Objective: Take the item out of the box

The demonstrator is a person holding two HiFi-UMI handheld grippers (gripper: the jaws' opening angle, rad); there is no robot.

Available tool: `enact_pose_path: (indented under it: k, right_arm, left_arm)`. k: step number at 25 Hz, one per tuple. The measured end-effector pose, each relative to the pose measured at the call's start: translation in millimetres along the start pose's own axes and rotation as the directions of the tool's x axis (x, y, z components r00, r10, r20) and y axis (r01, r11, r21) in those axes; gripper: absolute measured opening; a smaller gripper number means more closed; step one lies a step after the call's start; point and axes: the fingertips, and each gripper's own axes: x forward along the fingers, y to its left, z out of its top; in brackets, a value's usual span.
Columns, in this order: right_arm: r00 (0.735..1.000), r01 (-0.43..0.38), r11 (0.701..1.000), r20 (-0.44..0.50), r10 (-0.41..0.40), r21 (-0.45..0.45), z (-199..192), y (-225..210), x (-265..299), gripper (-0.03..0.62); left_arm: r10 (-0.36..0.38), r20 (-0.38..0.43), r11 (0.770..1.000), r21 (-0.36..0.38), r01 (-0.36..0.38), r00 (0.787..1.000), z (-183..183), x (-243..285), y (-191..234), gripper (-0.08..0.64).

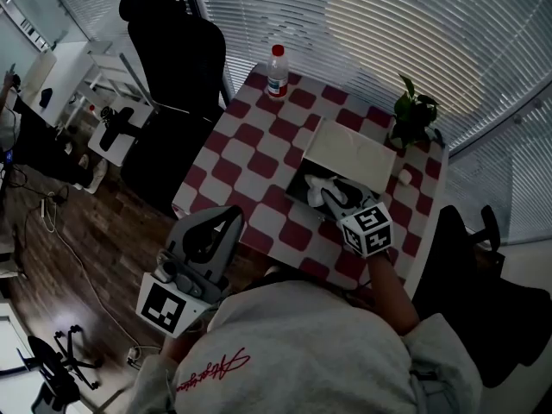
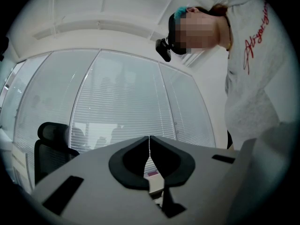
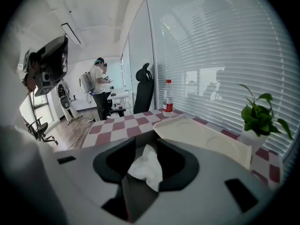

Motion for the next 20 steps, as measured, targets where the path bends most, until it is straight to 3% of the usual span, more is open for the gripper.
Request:
enact_pose_path:
  k: [20]
  right_arm:
    - [0.995, -0.023, 1.000, -0.093, 0.024, 0.004, -25, -3, 20, 0.138]
  left_arm:
    - [0.023, 0.007, 1.000, -0.009, -0.023, 1.000, -1, -4, 1, 0.017]
